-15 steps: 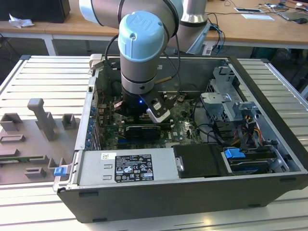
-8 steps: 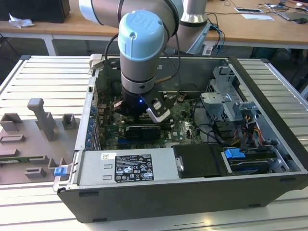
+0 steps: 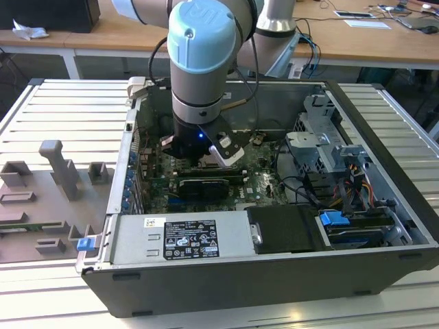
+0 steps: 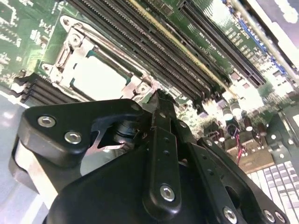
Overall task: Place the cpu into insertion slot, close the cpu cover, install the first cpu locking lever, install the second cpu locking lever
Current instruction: 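Install the second cpu locking lever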
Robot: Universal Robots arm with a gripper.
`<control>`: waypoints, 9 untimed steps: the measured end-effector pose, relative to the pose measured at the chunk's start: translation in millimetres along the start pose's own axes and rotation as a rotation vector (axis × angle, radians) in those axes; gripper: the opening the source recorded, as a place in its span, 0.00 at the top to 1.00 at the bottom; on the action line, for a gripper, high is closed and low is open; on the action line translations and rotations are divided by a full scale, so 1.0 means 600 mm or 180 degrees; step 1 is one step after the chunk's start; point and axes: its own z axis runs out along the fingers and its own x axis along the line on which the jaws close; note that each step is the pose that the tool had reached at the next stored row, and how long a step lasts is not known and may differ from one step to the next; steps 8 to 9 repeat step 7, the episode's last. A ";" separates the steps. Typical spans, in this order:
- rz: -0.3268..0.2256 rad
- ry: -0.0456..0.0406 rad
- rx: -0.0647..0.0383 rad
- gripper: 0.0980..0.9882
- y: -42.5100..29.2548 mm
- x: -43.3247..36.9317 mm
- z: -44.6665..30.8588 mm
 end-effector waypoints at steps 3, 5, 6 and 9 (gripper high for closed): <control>0.0000 0.0000 0.0000 0.99 0.002 0.000 -0.006; 0.0000 0.0000 -0.0001 0.99 0.002 0.000 -0.007; 0.0000 0.0000 0.0000 0.99 0.002 0.000 -0.007; 0.0000 0.0000 0.0000 0.99 0.002 0.000 -0.007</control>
